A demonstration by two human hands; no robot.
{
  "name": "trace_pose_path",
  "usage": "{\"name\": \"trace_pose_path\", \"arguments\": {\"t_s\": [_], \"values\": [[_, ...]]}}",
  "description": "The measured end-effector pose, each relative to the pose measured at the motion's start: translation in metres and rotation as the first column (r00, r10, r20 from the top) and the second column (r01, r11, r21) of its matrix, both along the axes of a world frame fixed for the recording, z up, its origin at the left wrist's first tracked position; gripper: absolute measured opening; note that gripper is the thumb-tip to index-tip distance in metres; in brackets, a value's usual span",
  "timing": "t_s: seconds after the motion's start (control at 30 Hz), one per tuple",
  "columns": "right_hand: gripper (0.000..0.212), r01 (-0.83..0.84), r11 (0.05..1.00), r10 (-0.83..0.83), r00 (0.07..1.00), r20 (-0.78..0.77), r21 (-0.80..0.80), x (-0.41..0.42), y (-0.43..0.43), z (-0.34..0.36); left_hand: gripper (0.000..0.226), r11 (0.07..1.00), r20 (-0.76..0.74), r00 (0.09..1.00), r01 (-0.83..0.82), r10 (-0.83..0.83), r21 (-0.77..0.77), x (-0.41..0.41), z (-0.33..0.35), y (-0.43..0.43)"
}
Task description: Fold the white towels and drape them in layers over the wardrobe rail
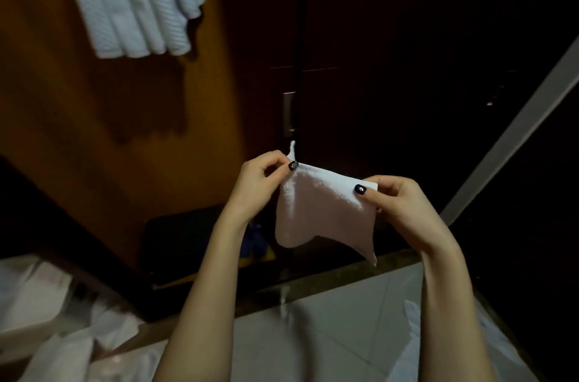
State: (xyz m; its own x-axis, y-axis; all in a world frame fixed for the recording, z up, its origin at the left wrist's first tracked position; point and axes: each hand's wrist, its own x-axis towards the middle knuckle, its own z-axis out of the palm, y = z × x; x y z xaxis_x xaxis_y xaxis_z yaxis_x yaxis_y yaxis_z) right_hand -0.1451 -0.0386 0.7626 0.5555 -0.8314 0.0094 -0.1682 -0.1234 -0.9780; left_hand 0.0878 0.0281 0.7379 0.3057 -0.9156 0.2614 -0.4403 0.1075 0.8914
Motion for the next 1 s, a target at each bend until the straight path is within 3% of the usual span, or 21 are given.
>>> {"name": "trace_pose_path", "arguments": {"t_s": [0.2, 0.37, 0.47, 0.57, 0.77, 0.87, 1.0], "values": [[0.019, -0.024, 0.998, 0.024, 1.000, -0.008, -0.064, 0.080, 0.079, -0.020, 0.021, 0.996, -0.399, 0.917, -0.025, -0.010, -0.082, 0.060, -0.004, 0.100], [0.018, -0.040, 0.998, 0.032, 0.991, 0.133, 0.058, 0.138, 0.141, -0.045, 0.026, 0.983, -0.653, 0.756, -0.088, -0.041, -0.164, 0.088, -0.015, 0.167], [0.017, -0.101, 0.986, 0.079, 0.984, 0.157, 0.135, 0.167, 0.170, -0.059, 0.024, 0.976, -0.654, 0.757, -0.137, -0.007, -0.169, 0.107, -0.022, 0.193], [0.014, -0.190, 0.969, 0.177, 0.980, 0.097, 0.159, 0.189, 0.183, -0.066, 0.029, 0.976, -0.694, 0.716, -0.089, -0.076, -0.199, 0.115, -0.023, 0.211], [0.017, -0.316, 0.887, 0.234, 0.937, 0.260, 0.337, 0.197, 0.195, -0.056, 0.033, 0.955, -0.738, 0.628, 0.029, -0.248, -0.296, 0.129, -0.012, 0.228], [0.015, -0.280, 0.918, 0.190, 0.931, 0.311, 0.279, 0.196, 0.198, -0.048, 0.028, 0.975, -0.688, 0.715, -0.043, -0.122, -0.217, 0.139, -0.008, 0.234], [0.018, -0.148, 0.979, 0.100, 0.948, 0.303, 0.142, 0.191, 0.195, -0.034, 0.023, 0.978, -0.504, 0.863, -0.102, -0.003, -0.181, 0.149, -0.006, 0.240]]}}
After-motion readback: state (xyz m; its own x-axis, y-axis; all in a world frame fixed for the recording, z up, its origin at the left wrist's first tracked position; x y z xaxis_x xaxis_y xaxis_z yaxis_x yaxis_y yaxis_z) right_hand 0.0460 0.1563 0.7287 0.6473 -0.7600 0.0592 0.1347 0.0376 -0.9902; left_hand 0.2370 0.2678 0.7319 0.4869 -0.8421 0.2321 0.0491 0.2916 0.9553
